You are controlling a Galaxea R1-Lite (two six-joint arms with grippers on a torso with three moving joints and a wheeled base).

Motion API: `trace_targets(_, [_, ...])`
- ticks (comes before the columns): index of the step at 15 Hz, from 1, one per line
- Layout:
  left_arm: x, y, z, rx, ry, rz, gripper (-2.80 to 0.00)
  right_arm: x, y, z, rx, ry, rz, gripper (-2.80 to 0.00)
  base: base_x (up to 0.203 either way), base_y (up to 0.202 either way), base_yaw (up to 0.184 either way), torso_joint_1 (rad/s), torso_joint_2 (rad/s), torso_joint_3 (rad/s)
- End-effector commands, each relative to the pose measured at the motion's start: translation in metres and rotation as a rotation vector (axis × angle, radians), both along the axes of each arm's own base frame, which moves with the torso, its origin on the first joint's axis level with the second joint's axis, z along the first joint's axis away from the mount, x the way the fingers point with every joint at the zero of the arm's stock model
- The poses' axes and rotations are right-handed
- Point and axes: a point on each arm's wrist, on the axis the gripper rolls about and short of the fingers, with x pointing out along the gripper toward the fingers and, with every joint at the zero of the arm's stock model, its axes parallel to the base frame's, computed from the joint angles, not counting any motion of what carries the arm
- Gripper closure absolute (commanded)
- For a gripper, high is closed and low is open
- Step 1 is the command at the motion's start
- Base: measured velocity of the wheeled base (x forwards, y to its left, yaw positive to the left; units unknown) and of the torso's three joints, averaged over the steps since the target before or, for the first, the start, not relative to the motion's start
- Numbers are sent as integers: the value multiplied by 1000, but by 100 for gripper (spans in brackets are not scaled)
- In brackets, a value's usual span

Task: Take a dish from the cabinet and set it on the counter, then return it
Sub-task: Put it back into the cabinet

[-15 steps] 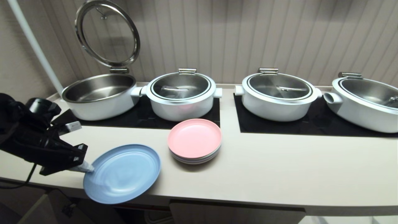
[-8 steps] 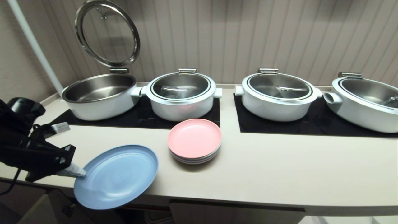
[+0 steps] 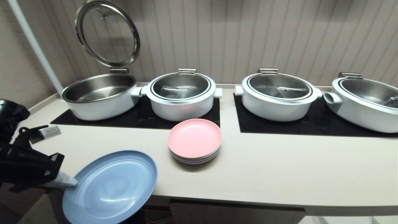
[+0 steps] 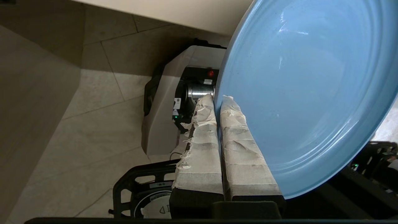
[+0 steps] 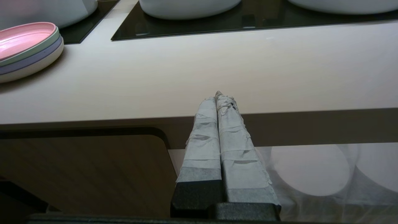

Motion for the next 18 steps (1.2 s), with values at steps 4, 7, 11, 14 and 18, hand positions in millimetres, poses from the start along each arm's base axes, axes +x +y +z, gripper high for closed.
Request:
trace_targets(4, [-19,-4,8,8,-10,-16,0,0,0,0,1,0,0,0,0,0,0,0,0,0])
trace_targets(7, [-34,-1,13,17,-2,-20,0,0,0,0,1,1,0,0,0,0,0,0,0,0])
trace_targets(11, [-61,-7,17,25,2,-34,0,0,0,0,1,1,0,0,0,0,0,0,0,0])
trace_targets(14, [-79,-13,13,30,-6,-41,0,0,0,0,1,0,0,0,0,0,0,0,0,0])
trace_targets(18, [-107,-23,4,35,-10,-48,0,0,0,0,1,-1,0,0,0,0,0,0,0,0])
